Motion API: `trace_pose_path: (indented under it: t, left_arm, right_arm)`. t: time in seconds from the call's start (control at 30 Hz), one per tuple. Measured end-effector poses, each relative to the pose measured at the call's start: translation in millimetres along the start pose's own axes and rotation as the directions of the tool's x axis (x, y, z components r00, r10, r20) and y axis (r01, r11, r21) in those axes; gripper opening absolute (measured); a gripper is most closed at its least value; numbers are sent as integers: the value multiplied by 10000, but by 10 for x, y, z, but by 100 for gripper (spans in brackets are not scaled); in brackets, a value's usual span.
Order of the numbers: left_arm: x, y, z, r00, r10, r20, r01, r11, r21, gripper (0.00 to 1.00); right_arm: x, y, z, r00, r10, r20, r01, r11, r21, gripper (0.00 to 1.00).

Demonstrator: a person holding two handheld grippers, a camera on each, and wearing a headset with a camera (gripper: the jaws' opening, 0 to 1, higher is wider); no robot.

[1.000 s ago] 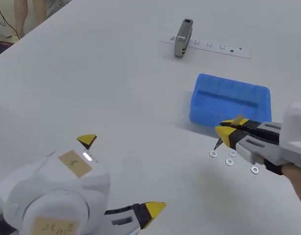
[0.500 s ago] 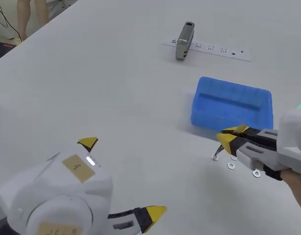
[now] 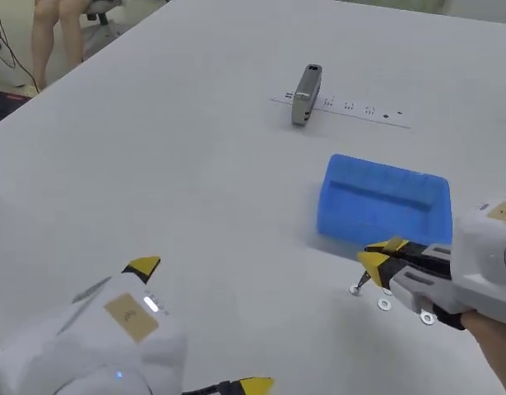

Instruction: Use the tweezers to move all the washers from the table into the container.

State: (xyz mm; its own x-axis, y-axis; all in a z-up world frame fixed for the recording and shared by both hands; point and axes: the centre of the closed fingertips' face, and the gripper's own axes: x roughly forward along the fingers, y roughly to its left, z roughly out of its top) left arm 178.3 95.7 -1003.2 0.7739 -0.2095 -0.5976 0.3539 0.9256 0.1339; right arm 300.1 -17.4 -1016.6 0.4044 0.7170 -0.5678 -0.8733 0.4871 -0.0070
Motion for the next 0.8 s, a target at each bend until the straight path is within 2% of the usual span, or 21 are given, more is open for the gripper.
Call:
trace_pose_path:
  t: [0.27,0.8]
  left_arm:
    - [-5,1,-1,10000,61,17,-62,9999,114,99]
    - [-12,27,14,9997,196,134,-198,9997,149,99]
  right_arm:
    - [-24,-19,21,9998,-108,-148,107,9999,-72,1]
    - [-165,-57,518,9982,-76,597,97,9993,-354,0]
